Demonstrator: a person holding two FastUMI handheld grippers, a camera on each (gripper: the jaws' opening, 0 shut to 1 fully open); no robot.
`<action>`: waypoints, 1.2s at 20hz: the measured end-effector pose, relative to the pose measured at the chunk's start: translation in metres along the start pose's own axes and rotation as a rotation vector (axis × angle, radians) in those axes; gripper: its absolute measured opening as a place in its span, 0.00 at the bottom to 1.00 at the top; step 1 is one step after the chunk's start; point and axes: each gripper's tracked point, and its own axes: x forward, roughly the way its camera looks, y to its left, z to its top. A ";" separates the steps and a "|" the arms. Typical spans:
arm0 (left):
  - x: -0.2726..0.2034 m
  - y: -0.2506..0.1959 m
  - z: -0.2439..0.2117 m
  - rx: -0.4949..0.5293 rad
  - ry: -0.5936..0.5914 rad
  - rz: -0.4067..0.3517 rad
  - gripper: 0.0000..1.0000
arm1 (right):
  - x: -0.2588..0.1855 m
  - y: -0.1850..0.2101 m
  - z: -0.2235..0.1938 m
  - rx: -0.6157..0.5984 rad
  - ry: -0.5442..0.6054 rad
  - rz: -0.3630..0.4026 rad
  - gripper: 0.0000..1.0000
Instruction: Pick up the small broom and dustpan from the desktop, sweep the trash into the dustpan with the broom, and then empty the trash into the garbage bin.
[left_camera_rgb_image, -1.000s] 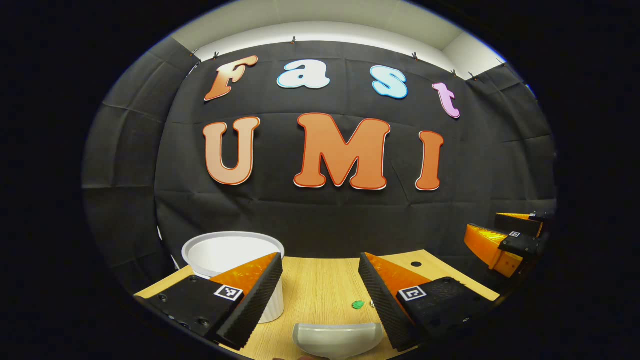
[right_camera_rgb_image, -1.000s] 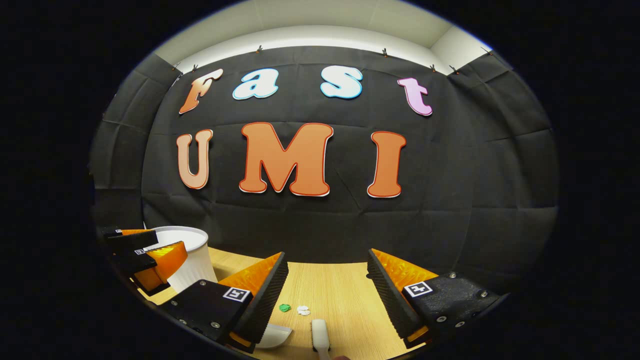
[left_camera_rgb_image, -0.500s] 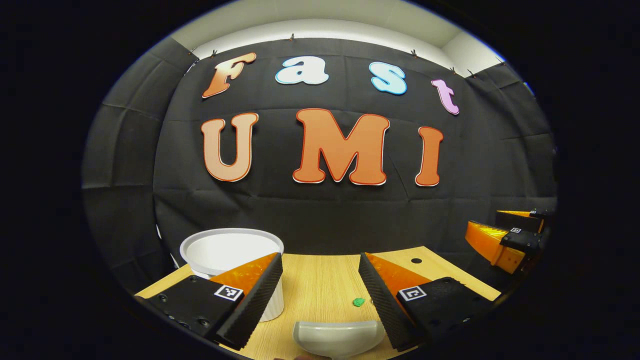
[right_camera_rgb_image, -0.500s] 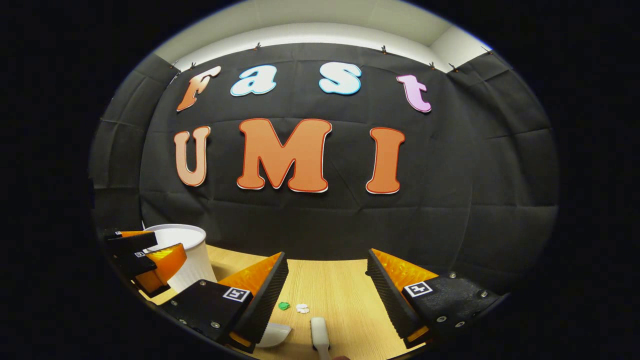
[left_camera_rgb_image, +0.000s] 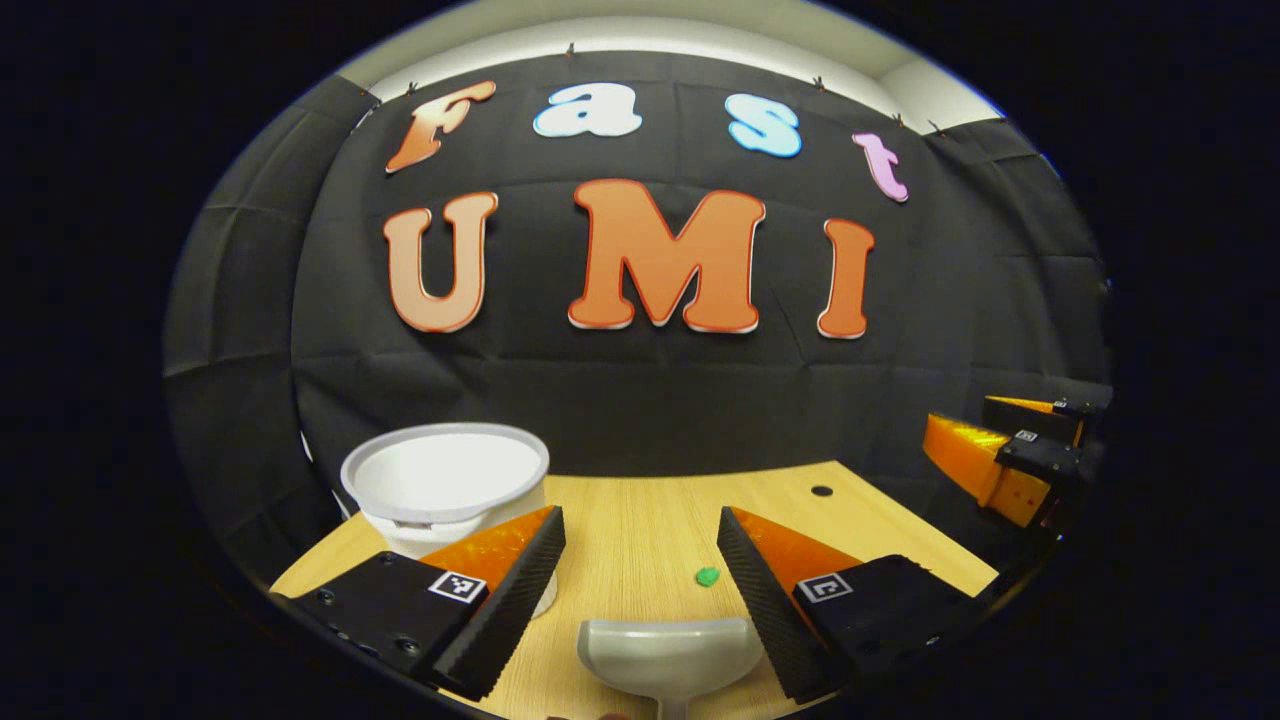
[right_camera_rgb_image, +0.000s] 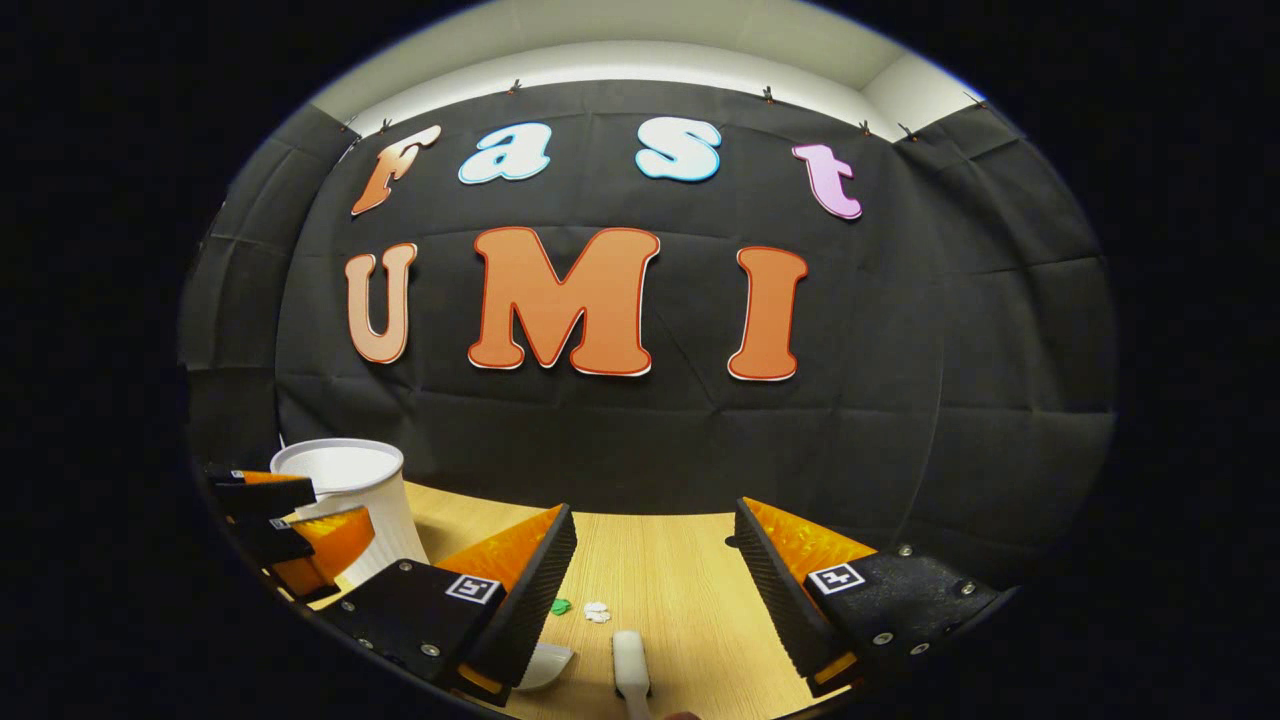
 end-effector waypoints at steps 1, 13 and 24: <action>0.002 -0.001 -0.018 0.001 0.073 -0.012 0.96 | 0.002 -0.003 -0.004 0.010 0.011 0.001 0.96; -0.050 -0.011 -0.197 0.072 0.897 -0.144 0.99 | 0.024 -0.047 -0.043 0.062 0.123 0.008 0.96; -0.033 -0.003 -0.253 -0.016 1.271 -0.100 0.99 | 0.040 -0.082 -0.053 0.079 0.157 0.004 0.96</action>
